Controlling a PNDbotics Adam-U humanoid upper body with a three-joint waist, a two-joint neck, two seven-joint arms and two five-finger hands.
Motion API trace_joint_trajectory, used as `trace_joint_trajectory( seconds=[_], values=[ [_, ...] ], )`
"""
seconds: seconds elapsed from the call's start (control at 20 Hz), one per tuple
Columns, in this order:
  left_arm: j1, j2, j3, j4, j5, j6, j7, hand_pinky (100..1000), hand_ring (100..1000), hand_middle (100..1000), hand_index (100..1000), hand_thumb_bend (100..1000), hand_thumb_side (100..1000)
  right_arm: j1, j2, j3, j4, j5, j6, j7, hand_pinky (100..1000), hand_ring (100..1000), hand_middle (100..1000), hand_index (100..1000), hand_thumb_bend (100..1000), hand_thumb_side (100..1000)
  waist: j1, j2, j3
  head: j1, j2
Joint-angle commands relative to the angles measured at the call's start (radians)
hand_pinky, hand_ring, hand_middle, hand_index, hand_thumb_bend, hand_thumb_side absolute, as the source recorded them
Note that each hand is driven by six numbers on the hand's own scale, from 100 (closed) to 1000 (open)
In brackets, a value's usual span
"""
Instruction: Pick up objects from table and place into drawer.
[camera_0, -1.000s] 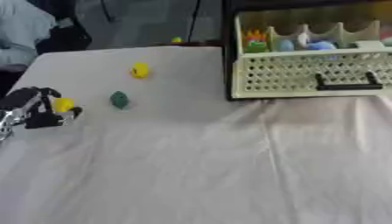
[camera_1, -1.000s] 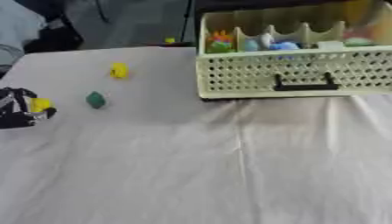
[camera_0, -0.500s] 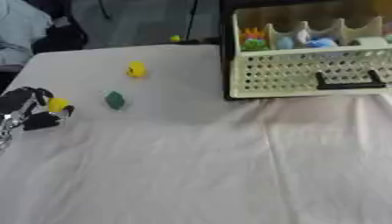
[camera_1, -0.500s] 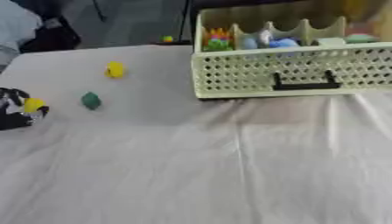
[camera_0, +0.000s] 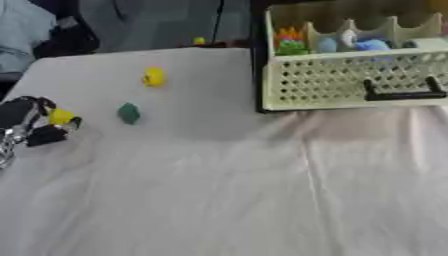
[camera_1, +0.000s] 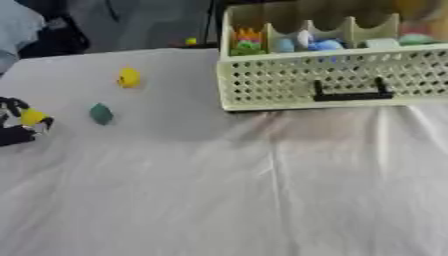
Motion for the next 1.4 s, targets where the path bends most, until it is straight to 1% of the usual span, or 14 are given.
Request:
trace_joint_trajectory(
  seconds=[0.05, 0.25, 0.65, 1.0, 1.25, 1.4],
  values=[
    [-0.013, 0.028, 0.013, 0.004, -0.007, 0.008, -0.002, 234, 370, 662, 886, 421, 782, -0.005, -0.007, -0.002, -0.016, 0.005, -0.001, 0.006, 467, 403, 368, 800, 100, 464, -0.004, -0.018, 0.000, 0.006, -0.015],
    [-0.017, 0.029, 0.015, 0.004, 0.000, 0.015, -0.015, 231, 371, 667, 932, 424, 781, -0.002, -0.003, -0.001, -0.016, 0.003, 0.001, 0.011, 469, 402, 366, 801, 100, 462, -0.005, -0.018, 0.001, 0.008, -0.014],
    [-0.020, 0.031, 0.024, 0.004, 0.014, 0.030, -0.011, 221, 370, 665, 922, 401, 788, 0.003, 0.003, 0.001, -0.016, 0.000, 0.005, 0.020, 473, 401, 364, 803, 100, 459, -0.006, -0.017, 0.001, 0.007, -0.012],
    [-0.025, 0.035, 0.041, 0.000, 0.057, 0.047, 0.004, 208, 366, 666, 909, 348, 789, 0.007, 0.007, 0.004, -0.016, -0.001, 0.009, 0.030, 477, 400, 362, 803, 100, 456, -0.007, -0.016, 0.002, 0.007, -0.008],
    [-0.024, 0.039, 0.048, -0.005, 0.081, 0.046, 0.024, 197, 364, 668, 939, 343, 788, 0.011, 0.011, 0.004, -0.016, -0.001, 0.014, 0.036, 479, 400, 361, 803, 100, 456, -0.008, -0.017, 0.005, 0.006, -0.008],
    [-0.023, 0.042, 0.049, -0.002, 0.092, 0.046, 0.027, 202, 367, 668, 930, 358, 788, 0.012, 0.013, 0.004, -0.016, -0.002, 0.015, 0.039, 480, 400, 361, 804, 100, 459, -0.007, -0.018, 0.006, 0.007, -0.009]
  ],
)
